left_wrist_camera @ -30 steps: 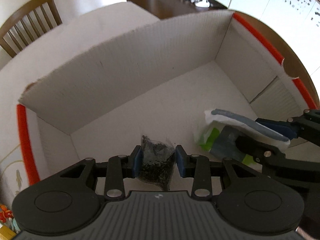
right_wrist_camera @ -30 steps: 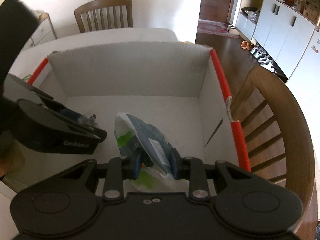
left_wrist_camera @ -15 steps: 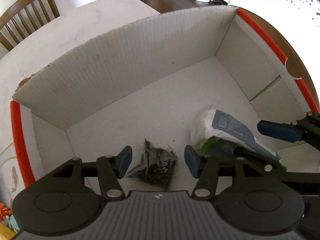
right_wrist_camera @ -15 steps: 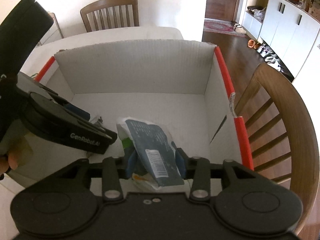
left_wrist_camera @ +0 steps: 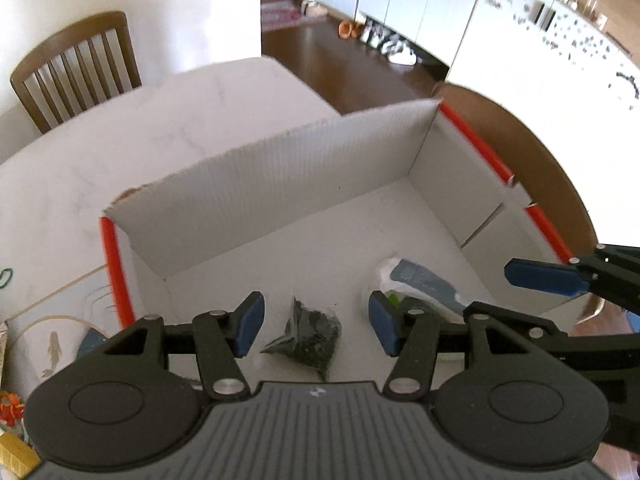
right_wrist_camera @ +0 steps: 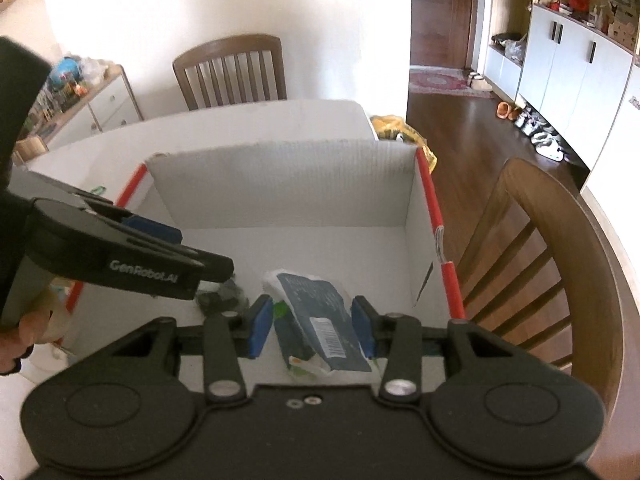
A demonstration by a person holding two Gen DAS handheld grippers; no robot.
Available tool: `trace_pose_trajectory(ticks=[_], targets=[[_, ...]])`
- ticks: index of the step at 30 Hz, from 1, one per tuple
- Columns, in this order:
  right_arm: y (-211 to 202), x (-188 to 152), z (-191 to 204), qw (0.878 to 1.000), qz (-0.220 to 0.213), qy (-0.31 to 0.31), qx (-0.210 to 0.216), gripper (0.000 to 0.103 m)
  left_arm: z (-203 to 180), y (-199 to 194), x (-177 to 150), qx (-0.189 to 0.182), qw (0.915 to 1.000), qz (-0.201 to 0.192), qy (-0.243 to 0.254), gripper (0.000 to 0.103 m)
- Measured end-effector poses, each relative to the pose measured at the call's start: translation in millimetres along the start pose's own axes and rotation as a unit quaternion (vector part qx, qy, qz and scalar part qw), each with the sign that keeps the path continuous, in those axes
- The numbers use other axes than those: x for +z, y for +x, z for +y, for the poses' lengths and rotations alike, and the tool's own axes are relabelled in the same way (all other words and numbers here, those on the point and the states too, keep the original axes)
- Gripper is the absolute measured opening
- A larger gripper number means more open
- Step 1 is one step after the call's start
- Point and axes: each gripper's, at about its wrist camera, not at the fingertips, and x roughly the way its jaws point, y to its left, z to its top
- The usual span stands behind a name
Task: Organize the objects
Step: 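Carry both bags into the red box and open both tools, then withdraw both tools from the box back toward the pile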
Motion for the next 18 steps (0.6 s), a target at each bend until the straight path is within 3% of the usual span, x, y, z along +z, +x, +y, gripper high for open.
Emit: trace_pose_trajectory(ticks=[9, 18], targets=[[-31.0, -0.6, 9.6, 0.999, -0.030, -0.008, 0.026, 0.042, -4.3, -41.1, -21.7, 0.001, 0.9979, -0.065, -0.002, 0.057], [-63.2, -7.0, 25.1, 0.997, -0.068, -0.017, 0.040, 0.044, -6.4, -90.1, -52.7, -0.003, 0.9905, -0.138, 0.004, 0.058]])
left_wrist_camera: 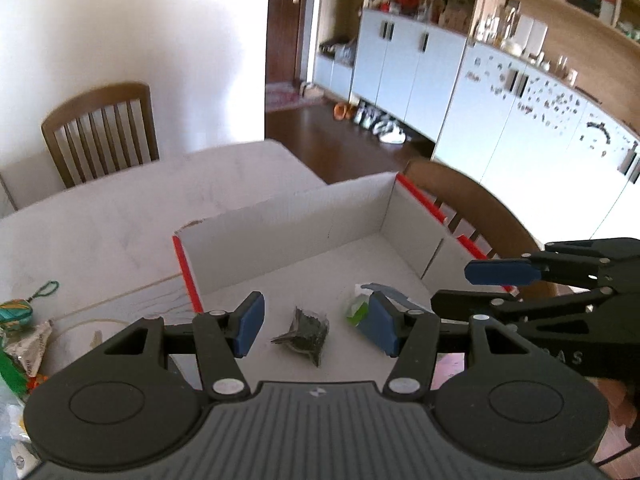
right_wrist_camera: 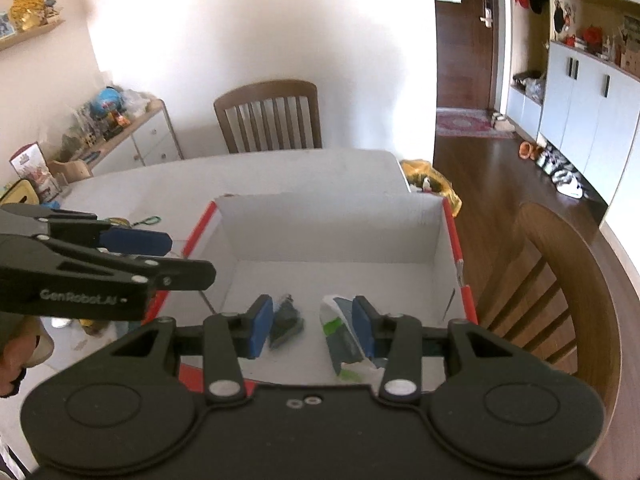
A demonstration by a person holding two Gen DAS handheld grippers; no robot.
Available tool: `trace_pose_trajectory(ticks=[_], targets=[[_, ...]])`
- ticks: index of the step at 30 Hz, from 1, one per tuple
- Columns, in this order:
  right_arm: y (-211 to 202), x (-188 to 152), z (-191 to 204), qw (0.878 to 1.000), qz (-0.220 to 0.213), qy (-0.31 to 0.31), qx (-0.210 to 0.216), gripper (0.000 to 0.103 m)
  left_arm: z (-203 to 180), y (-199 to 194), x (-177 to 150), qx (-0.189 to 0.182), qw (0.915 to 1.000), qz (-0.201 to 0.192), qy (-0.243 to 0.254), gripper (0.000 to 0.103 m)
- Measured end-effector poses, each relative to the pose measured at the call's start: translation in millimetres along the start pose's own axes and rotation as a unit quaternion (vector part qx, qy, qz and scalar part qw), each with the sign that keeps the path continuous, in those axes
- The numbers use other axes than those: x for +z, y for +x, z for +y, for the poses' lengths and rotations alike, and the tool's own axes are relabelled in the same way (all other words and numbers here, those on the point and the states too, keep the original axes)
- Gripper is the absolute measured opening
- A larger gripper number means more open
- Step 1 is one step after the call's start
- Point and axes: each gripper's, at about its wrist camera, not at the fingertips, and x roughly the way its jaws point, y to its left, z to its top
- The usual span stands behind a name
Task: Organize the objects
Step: 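Withdraw both tools from the box back toward the pile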
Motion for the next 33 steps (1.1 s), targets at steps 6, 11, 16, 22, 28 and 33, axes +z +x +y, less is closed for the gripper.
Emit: trace_pose_trajectory(ticks=[6, 11, 16, 22, 28, 33], targets=[[-20.1, -2.2, 13.6, 1.000, -0.027, 0.004, 0.007, 0.063, 7.4, -34.9, -19.9, 0.006, 0.9993, -0.036, 0.007, 0.064], [-28.7, -4.6, 29.2, 0.999, -0.037, 0.004, 0.012, 0.070, 17.6, -56.5, -37.9, 0.015, 0.9984, -0.055, -0.002, 0.072], [-29.6, -4.9, 49.2, 0.999, -0.041, 0.001, 0.021, 0.082, 34.4, -74.7, -56.1, 0.026, 0.9974, -0.065, -0.014, 0.078], [-26.4, -5.0, 82.4, 0.999, -0.046, -0.007, 0.026, 0.092, 59.6, -95.4, -74.9, 0.041, 0.9962, -0.074, -0.021, 0.086], [-23.9, -7.3, 113.2, 0.999, -0.042, -0.004, 0.033, 0.095, 94.8, -112.5, -99.6, 0.043, 0.9955, -0.073, -0.043, 0.097], [-18.7, -9.8, 138.7, 0.999, -0.035, 0.000, 0.035, 0.095, 124.6, -123.4, -115.0, 0.050, 0.9937, -0.076, -0.067, 0.103]])
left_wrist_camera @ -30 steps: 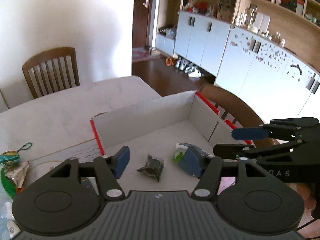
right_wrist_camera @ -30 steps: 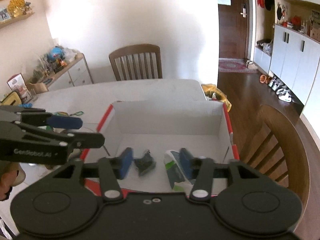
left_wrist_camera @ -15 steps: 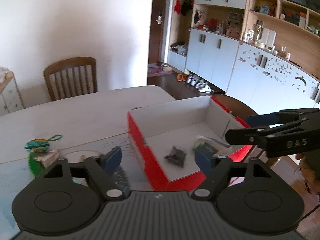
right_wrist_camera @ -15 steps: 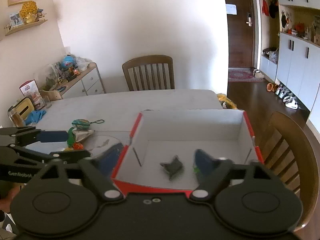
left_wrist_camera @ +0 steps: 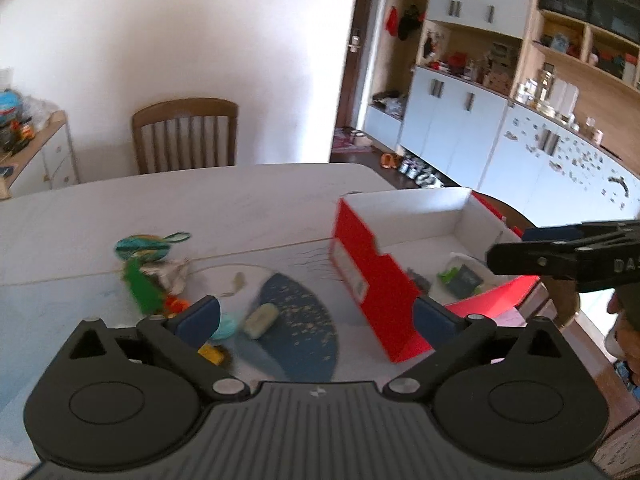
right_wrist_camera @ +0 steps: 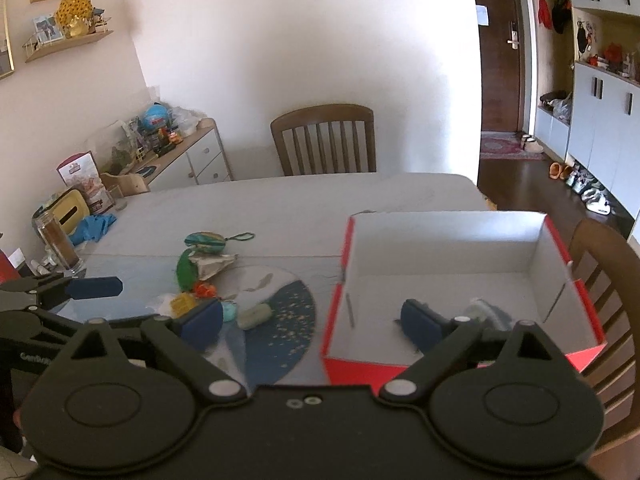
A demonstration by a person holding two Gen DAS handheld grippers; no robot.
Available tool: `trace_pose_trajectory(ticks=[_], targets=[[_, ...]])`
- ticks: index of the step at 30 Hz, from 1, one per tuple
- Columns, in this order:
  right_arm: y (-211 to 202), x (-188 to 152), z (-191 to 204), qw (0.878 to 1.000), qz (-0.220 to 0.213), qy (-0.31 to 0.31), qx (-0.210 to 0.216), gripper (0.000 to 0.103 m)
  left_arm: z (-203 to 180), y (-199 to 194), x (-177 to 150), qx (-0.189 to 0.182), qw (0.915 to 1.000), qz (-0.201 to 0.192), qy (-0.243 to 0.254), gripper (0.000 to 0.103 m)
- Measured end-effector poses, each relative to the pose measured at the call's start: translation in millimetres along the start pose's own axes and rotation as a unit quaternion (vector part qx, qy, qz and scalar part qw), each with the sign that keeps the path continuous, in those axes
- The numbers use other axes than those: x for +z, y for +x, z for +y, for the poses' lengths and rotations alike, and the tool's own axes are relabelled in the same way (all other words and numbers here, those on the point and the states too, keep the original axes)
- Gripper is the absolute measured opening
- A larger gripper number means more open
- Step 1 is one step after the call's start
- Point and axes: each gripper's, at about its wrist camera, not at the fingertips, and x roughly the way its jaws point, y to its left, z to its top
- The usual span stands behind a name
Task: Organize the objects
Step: 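Withdraw both tools from the box back toward the pile, then grasp the white plush toy with left tool while right tool grasps the yellow box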
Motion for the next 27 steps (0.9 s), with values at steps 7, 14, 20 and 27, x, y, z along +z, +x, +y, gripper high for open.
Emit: trace_pose_trajectory(ticks=[7, 14, 20, 27], targets=[[16.7, -3.3, 33.9, 1.000, 0.017, -0.004, -0.002, 0.095, 47.9, -10.2, -18.8, 0.022, 0.9995, -0.006, -0.023, 0.103], [46.9, -7.9, 66.6, 0.999, 0.038, -0.006, -0.003, 0.095, 89.0, -5.1, -38.1, 0.046, 0.9983, 0.022, -0.030, 0.103], [70.5, -10.0, 93.8, 0.999, 0.052, -0.014, 0.003, 0.095, 125.4, 0.7, -52.7, 0.060, 0.9962, 0.035, -0.053, 0.103], [99.7, -14.5, 119.6, 0.996, 0.076, -0.030, 0.016, 0.095, 152.9, 18.1, -68.5, 0.069, 0.9945, 0.052, -0.059, 0.103]])
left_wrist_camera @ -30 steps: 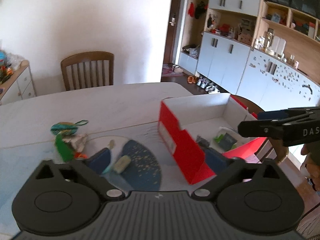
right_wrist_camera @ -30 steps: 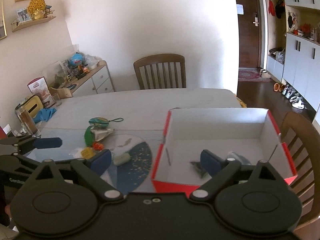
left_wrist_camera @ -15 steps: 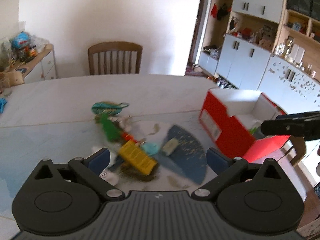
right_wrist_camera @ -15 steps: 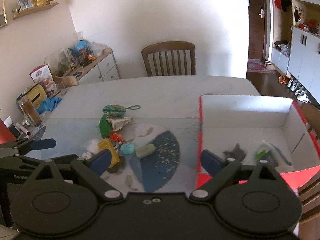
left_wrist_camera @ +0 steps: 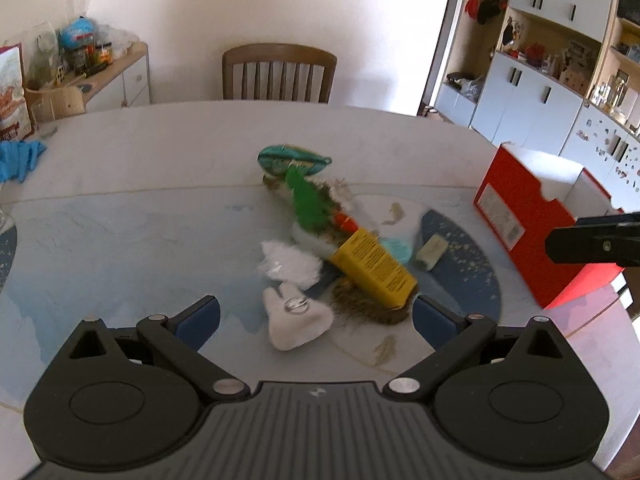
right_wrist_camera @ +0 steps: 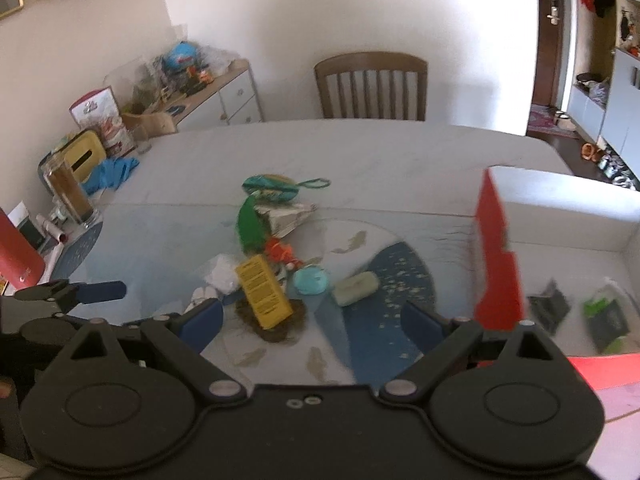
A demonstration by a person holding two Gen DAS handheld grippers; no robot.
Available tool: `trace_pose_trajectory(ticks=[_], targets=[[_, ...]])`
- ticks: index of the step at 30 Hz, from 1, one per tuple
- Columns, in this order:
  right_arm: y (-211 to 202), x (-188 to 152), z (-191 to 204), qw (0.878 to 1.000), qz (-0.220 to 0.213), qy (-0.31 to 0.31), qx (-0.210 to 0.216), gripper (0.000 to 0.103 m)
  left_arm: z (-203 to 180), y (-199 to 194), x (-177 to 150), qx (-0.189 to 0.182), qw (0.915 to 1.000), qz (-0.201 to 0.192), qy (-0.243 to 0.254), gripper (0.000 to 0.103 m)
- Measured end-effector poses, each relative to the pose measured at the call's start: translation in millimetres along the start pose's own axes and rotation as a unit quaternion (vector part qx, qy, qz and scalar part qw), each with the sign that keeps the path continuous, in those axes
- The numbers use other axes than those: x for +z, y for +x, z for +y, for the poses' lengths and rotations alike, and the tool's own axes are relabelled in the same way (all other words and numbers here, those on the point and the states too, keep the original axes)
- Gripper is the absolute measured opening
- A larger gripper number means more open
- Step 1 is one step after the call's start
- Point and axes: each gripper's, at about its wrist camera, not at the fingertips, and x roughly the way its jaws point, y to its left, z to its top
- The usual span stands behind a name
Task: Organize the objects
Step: 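Grasp the white plush toy with left tool while right tool grasps the yellow box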
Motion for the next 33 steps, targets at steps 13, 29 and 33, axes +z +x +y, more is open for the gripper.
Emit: trace_pose_trajectory(ticks=[13, 29, 33], targets=[[61.9, 6.6, 22.4, 0.998, 0.049, -0.036, -0.008, 0.089, 9.4, 43.7, -19.3, 0.001, 0.9993, 0.016, 0.034, 0.103], [126.4, 16.7, 35.2, 0.992, 0.109, -0.061, -0.009, 0.074, 1.9, 69.8, -17.1, 0.007, 0.9984, 0.025, 0.050, 0.102], [132.9, 17.3, 45.7, 0.990, 0.115, -0.079, -0.002, 0.067, 1.3, 70.6, -17.1, 0.013, 0.9983, 0.024, 0.051, 0.101]])
